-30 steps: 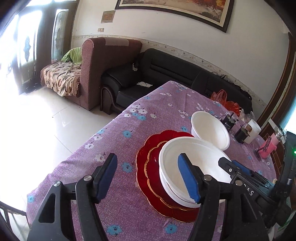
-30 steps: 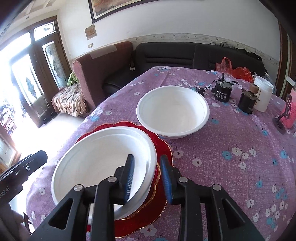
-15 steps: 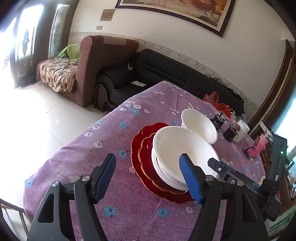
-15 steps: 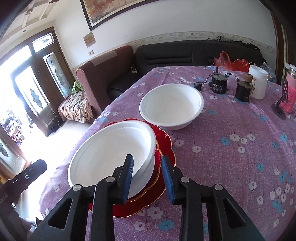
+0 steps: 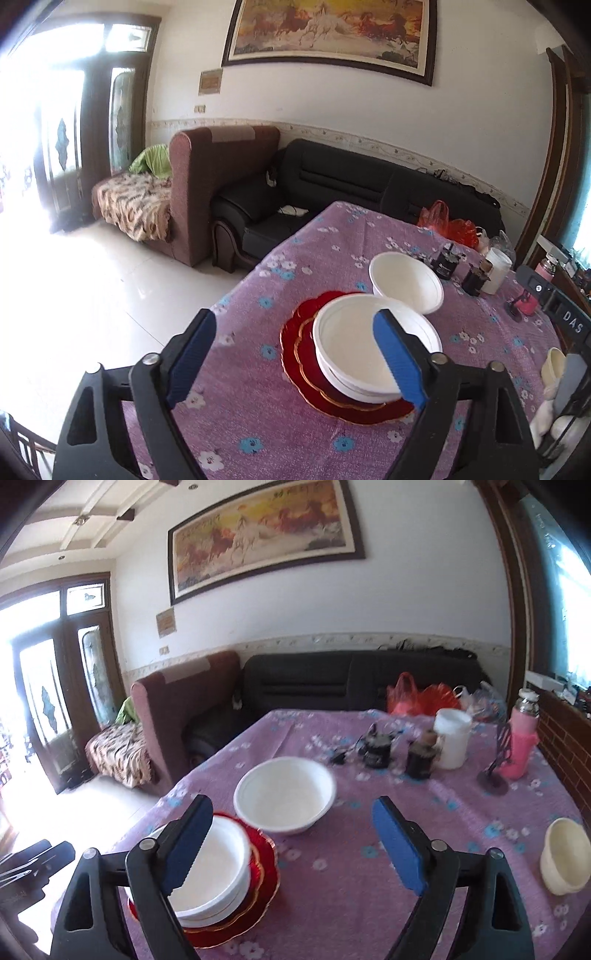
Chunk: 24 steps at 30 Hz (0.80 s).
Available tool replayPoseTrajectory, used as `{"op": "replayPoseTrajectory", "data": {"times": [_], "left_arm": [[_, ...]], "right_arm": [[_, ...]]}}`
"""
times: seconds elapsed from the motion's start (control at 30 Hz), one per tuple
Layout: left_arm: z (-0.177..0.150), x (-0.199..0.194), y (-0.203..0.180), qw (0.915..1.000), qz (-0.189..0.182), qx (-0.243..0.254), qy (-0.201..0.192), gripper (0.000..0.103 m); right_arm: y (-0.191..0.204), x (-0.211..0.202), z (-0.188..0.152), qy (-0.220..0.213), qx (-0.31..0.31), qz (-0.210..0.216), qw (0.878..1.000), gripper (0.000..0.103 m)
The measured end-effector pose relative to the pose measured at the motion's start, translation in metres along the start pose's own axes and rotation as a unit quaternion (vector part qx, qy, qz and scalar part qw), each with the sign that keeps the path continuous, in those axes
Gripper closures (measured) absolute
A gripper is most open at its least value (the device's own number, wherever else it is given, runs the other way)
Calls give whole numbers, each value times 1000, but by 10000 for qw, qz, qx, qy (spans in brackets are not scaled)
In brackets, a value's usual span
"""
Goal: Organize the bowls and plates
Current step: 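Withdraw the right tool and move it to the smaller white bowl, then grasp the smaller white bowl's rim with the right gripper and lift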
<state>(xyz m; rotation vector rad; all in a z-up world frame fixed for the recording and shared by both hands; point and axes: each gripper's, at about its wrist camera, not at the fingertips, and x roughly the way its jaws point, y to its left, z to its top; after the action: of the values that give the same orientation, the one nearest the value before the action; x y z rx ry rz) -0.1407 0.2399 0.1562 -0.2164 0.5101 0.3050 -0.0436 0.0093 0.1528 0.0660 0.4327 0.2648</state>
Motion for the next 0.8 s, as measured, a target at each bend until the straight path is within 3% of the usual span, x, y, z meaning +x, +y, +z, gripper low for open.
{"op": "replayPoseTrajectory", "data": {"times": [0.07, 0.1, 0.23, 0.33, 0.43, 0.5, 0.6, 0.7, 0.77, 0.8], "left_arm": [[14, -10, -7, 9998, 2, 101, -160, 7], [22, -14, -10, 9997, -168, 110, -136, 7], [51, -18, -30, 9897, -1366, 101, 404, 7], [80, -20, -50, 9804, -1860, 197, 614, 7], [119, -17, -70, 9810, -1865, 277, 456, 7], [140, -8, -84, 9818, -1809, 393, 423, 7], [162, 26, -104, 9831, -1683, 454, 556, 7], [160, 74, -114, 9836, -1529, 393, 874, 7], [147, 112, -121, 9829, -1377, 415, 1149, 7], [141, 130, -124, 9823, -1296, 428, 1284, 7]], "right_arm": [[-17, -3, 17, 145, 147, 15, 9998, 11], [-25, -6, 27, 169, 224, -5, 9996, 11], [-56, -35, 80, -203, 343, -200, 9990, 11], [-71, -64, 131, -567, 313, -288, 9975, 11], [-77, -86, 170, -828, 340, -219, 9957, 7], [-78, -86, 181, -846, 400, 79, 9956, 2], [-85, -62, 167, -630, 752, 419, 9943, 2], [-93, -5, 128, -100, 1056, 516, 9930, 3], [-98, 35, 95, 302, 1260, 492, 9904, 13], [-100, 56, 79, 565, 1390, 528, 9873, 25]]}}
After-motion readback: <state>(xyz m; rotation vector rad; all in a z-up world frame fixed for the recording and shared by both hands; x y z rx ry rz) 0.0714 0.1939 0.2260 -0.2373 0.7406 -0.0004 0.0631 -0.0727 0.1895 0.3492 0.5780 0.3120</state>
